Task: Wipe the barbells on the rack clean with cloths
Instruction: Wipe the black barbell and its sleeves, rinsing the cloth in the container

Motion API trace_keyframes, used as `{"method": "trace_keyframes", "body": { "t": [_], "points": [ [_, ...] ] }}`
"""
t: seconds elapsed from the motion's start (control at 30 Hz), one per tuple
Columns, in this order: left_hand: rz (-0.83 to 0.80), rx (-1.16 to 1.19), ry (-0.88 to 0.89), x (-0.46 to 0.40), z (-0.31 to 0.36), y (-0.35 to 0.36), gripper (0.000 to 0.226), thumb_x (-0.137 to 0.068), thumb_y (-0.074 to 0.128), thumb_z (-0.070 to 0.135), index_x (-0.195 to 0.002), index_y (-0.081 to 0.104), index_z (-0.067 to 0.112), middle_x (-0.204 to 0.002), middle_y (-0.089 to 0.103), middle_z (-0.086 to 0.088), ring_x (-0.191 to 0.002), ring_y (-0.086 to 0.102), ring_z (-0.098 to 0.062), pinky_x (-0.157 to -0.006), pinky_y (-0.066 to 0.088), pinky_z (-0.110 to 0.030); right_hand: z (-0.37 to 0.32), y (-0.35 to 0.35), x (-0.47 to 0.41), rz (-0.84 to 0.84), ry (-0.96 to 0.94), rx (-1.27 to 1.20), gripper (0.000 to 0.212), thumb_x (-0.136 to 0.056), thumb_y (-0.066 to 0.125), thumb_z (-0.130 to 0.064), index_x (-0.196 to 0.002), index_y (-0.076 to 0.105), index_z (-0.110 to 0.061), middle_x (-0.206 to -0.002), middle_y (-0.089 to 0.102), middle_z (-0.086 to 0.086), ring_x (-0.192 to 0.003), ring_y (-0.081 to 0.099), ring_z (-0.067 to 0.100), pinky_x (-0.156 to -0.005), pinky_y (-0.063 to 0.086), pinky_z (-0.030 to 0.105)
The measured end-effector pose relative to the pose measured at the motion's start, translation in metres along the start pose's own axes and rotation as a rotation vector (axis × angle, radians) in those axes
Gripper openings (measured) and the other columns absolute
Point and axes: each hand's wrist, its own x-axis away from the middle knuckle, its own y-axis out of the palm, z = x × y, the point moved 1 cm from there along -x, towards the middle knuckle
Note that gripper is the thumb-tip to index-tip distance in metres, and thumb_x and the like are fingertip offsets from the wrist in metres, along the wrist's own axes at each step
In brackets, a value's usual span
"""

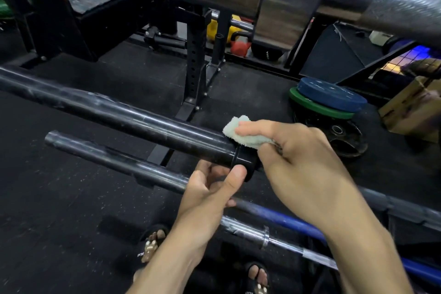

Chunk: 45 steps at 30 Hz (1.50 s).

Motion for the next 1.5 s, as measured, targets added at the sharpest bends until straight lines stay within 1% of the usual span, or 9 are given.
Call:
{"method": "trace_keyframes", "body": {
  "t": [0.13, 0.4, 0.63, 0.83, 1.0, 1.1, 1.27, 1.37, 1.5],
  "points": [
    [0.011, -0.046, 0.008, 0.0, 0.002, -0.001, 0.056, -0.057, 0.079, 0.069, -0.101, 0.068, 0.036, -0.099, 0.071, 0.013, -0.098, 0.073, -0.015, -0.077, 0.057, -0.03, 0.01, 0.008, -0.016, 0.028, 0.088, -0.082, 0.042, -0.099, 0.042, -0.017, -0.114, 0.068, -0.047, -0.076, 0.06, -0.012, -0.081, 0.055, 0.007, -0.061, 0.037, 0.015],
    [-0.05, -0.143, -0.051, 0.006, 0.005, -0.008, 0.073, -0.071, 0.074, 0.056, -0.133, 0.051, 0.026, -0.111, 0.071, 0.008, -0.098, 0.072, -0.007, -0.073, 0.056, -0.021, 0.015, 0.006, -0.009, 0.249, 0.17, -0.098, 0.036, -0.095, 0.047, -0.016, -0.114, 0.069, -0.038, -0.095, 0.065, -0.016, -0.102, 0.057, 0.018, -0.08, 0.039, 0.028],
    [-0.145, -0.324, 0.017, 0.022, 0.022, -0.029, 0.042, -0.073, 0.076, 0.057, -0.102, 0.073, 0.028, -0.077, 0.075, -0.003, -0.064, 0.064, -0.005, -0.058, 0.046, -0.017, -0.007, -0.021, 0.021, 0.383, 0.021, -0.271, 0.029, -0.089, 0.054, -0.007, -0.102, 0.065, -0.03, -0.071, 0.067, 0.004, -0.046, 0.048, 0.008, -0.043, 0.039, 0.021],
    [-0.088, -0.246, 0.431, 0.042, 0.054, -0.05, 0.031, -0.078, 0.071, 0.047, -0.104, 0.074, 0.031, -0.095, 0.073, -0.004, -0.084, 0.068, -0.012, -0.073, 0.052, -0.019, -0.017, -0.001, 0.041, -0.085, -0.093, -0.254, 0.03, -0.084, 0.068, -0.026, -0.112, 0.06, -0.034, -0.106, 0.071, -0.007, -0.091, 0.068, 0.018, -0.081, 0.055, 0.047],
    [-0.318, -0.321, 0.307, 0.046, 0.055, -0.049, 0.032, -0.084, 0.074, 0.05, -0.111, 0.071, 0.032, -0.091, 0.073, -0.009, -0.087, 0.072, -0.025, -0.078, 0.058, -0.039, -0.017, 0.013, 0.04, -0.206, -0.08, -0.321, 0.039, -0.087, 0.077, -0.033, -0.118, 0.057, -0.045, -0.107, 0.069, -0.01, -0.081, 0.067, 0.011, -0.074, 0.052, 0.036],
    [-0.426, -0.422, 0.268, 0.042, 0.058, -0.052, 0.024, -0.091, 0.073, 0.042, -0.112, 0.072, 0.029, -0.102, 0.074, -0.009, -0.096, 0.071, -0.027, -0.086, 0.057, -0.042, -0.008, 0.015, 0.038, -0.121, -0.044, -0.455, 0.042, -0.082, 0.081, -0.028, -0.119, 0.065, -0.039, -0.104, 0.07, -0.005, -0.082, 0.071, 0.016, -0.075, 0.057, 0.043],
    [0.109, -0.291, 0.431, 0.024, 0.067, -0.055, 0.006, -0.092, 0.068, 0.029, -0.092, 0.071, 0.024, -0.079, 0.07, 0.001, -0.069, 0.066, -0.008, -0.059, 0.051, -0.02, 0.016, 0.011, 0.027, 0.317, -0.093, -0.264, 0.031, -0.086, 0.076, -0.03, -0.115, 0.068, -0.033, -0.112, 0.07, -0.015, -0.109, 0.066, 0.003, -0.095, 0.052, 0.025],
    [0.116, -0.303, 0.501, 0.022, 0.069, -0.041, 0.007, -0.095, 0.067, 0.028, -0.095, 0.07, 0.022, -0.079, 0.069, 0.003, -0.071, 0.066, -0.008, -0.061, 0.052, -0.02, 0.022, 0.022, 0.018, 0.212, -0.103, -0.072, 0.049, -0.089, 0.067, -0.043, -0.136, 0.057, -0.037, -0.132, 0.056, -0.027, -0.125, 0.051, -0.006, -0.106, 0.04, 0.016],
    [-0.077, -0.29, 0.473, 0.021, 0.065, -0.016, 0.008, -0.098, 0.066, 0.023, -0.103, 0.072, 0.026, -0.088, 0.073, 0.001, -0.079, 0.071, -0.014, -0.068, 0.058, -0.028, 0.024, 0.036, 0.017, 0.103, -0.107, -0.067, 0.06, -0.085, 0.051, -0.049, -0.144, 0.045, -0.043, -0.145, 0.043, -0.031, -0.13, 0.05, 0.005, -0.107, 0.045, 0.041]
  ]
}}
